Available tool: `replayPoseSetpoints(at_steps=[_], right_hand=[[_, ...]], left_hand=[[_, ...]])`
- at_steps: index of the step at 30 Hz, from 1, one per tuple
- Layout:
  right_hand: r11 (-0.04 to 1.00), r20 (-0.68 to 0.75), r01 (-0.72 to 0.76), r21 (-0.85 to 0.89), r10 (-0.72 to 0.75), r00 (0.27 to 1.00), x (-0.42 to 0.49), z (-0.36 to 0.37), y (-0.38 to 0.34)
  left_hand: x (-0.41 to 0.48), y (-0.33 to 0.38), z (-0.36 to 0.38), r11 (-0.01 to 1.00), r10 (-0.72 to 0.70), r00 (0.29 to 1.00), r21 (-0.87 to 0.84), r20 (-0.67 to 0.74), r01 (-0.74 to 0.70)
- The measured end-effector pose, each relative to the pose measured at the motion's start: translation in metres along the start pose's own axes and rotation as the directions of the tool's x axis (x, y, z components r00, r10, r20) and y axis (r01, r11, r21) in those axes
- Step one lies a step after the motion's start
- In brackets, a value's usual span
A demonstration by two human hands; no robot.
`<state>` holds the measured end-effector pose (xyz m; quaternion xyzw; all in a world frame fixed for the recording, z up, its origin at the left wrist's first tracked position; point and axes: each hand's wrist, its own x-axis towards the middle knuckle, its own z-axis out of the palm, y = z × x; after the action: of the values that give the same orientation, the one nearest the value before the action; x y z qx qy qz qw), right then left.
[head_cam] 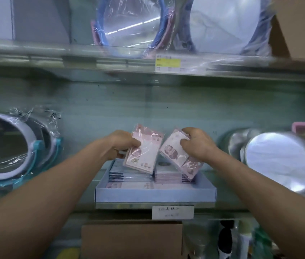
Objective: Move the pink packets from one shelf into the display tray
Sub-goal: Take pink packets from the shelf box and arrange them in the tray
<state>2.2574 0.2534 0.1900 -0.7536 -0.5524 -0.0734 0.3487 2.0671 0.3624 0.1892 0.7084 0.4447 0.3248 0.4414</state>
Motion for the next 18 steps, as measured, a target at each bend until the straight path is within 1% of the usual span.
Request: replayPoseSetpoints(at_steps=[4, 8, 11, 13, 16, 18], right_hand=[[0.995, 0.028, 0.016, 0.099, -0.019, 0.999, -0.001, 0.002, 0.006], [0.986, 0.015, 0.026, 0.162, -0.029, 0.999, -0.003, 0.006, 0.008], [0.97, 0.04, -0.014, 0.241, 0.004, 0.999, -0.006, 0.009, 0.007], [0.964, 0.062, -0.041, 0.263, 0.026, 0.998, -0.009, 0.01, 0.009], [0.967, 0.088, -0.054, 0.251, 0.032, 0.996, -0.012, 0.006, 0.01], [0.954, 0.112, -0.052, 0.295, 0.019, 0.994, -0.013, 0.002, 0.011]], left_hand=[[-0.01, -0.003, 0.0, 0.998, -0.044, 0.998, -0.05, -0.053, 0.041], [-0.015, -0.006, -0.001, 0.99, -0.052, 0.991, -0.136, -0.121, 0.036], [-0.021, -0.004, -0.002, 0.973, -0.071, 0.985, -0.23, -0.158, 0.033], [-0.024, -0.004, -0.003, 0.964, -0.078, 0.981, -0.266, -0.175, 0.029], [-0.024, -0.005, -0.006, 0.957, -0.084, 0.985, -0.289, -0.152, 0.037], [-0.024, -0.005, -0.009, 0.952, -0.085, 0.989, -0.304, -0.119, 0.046]])
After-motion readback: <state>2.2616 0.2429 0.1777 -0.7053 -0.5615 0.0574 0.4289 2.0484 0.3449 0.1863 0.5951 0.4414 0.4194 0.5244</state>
